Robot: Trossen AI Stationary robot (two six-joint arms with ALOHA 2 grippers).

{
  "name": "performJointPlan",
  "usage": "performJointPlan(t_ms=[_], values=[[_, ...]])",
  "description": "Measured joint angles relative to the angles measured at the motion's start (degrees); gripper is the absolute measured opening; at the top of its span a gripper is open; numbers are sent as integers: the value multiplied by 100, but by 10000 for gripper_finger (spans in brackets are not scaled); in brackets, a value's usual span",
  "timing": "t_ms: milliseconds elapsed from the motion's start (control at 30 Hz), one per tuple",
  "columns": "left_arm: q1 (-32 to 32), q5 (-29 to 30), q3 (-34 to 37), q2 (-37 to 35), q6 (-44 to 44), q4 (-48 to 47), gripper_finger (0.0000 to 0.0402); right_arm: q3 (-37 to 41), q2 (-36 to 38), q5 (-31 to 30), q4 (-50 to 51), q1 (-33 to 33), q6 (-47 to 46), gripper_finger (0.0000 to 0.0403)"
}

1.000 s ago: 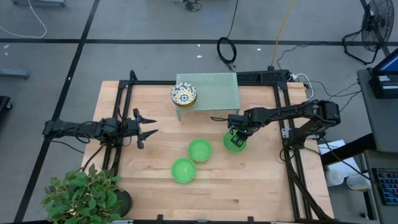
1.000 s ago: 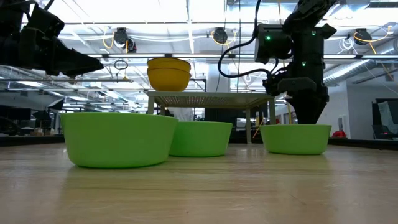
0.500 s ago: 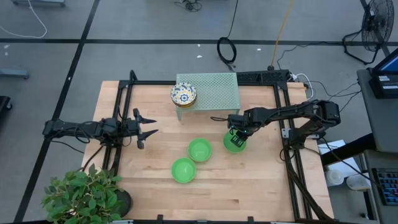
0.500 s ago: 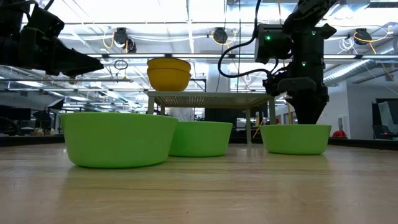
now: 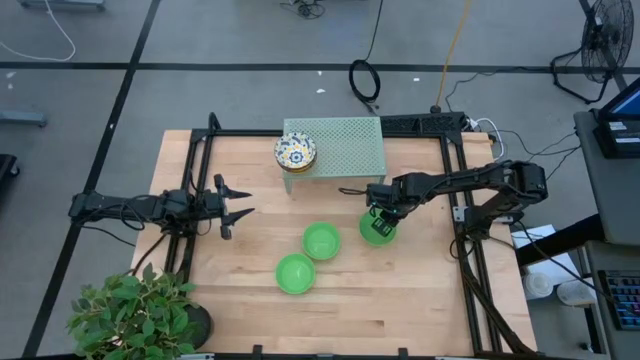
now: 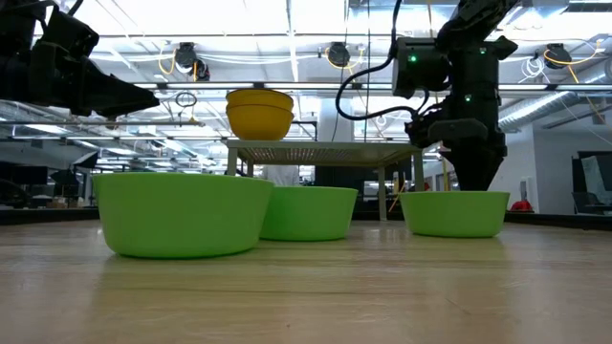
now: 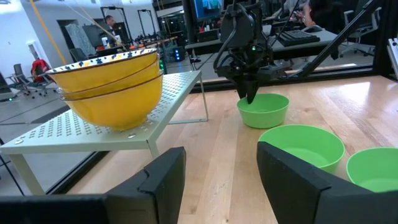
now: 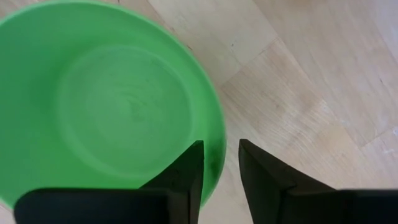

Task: Pick & Place Mini bowls
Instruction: Put the top right green bowl on the shelf

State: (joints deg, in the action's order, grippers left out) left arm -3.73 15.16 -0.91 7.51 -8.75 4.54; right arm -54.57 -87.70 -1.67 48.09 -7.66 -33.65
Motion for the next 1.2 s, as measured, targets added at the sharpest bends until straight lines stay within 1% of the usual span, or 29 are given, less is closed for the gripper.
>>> performJointPlan(t_ms=[600, 1200], values=[[0, -2, 0, -2, 0, -2, 202, 0, 0, 0, 11, 0, 2, 36], [0, -1, 0, -1, 0, -2, 202, 0, 0, 0, 9, -2, 4, 31]])
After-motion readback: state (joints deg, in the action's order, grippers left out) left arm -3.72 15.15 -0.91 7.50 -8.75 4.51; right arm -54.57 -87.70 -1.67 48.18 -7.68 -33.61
